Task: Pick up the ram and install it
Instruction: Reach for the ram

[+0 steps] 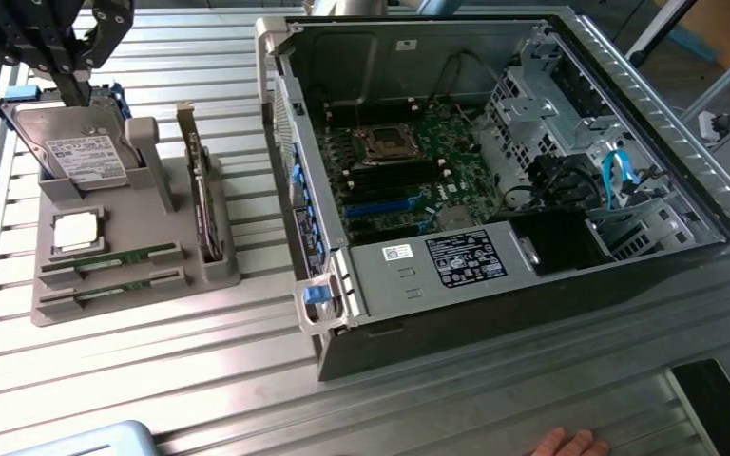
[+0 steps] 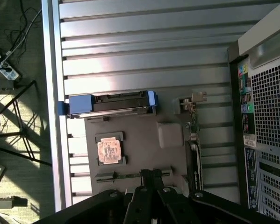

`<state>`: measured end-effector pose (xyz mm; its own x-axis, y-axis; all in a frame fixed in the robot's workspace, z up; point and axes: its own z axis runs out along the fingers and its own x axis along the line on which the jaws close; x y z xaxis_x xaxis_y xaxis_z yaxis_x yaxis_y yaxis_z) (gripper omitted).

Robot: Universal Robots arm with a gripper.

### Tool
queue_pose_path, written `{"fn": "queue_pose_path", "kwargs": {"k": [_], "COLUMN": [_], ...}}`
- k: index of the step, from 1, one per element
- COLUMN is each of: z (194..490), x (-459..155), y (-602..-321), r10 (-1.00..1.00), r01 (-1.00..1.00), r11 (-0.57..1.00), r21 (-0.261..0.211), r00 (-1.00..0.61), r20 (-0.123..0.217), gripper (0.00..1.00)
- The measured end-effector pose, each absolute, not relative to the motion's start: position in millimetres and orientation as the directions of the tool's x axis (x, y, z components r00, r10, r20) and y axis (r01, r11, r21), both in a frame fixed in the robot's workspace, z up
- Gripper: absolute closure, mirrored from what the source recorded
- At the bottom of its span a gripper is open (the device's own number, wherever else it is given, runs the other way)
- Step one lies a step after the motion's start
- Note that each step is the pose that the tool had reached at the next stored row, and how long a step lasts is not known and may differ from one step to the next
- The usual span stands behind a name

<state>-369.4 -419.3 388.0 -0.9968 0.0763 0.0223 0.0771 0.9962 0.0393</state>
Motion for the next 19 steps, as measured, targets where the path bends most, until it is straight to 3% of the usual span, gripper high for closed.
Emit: {"fn": "queue_pose_path", "kwargs": {"k": [19], "z": [388], "x": [-369], "y": [-431], "r10": [0.076], "r01": [0.077], "r11": [0.996], "r21": [0.036], "r00": [-0.997], "r20": [0.022], "gripper": [0.89]}}
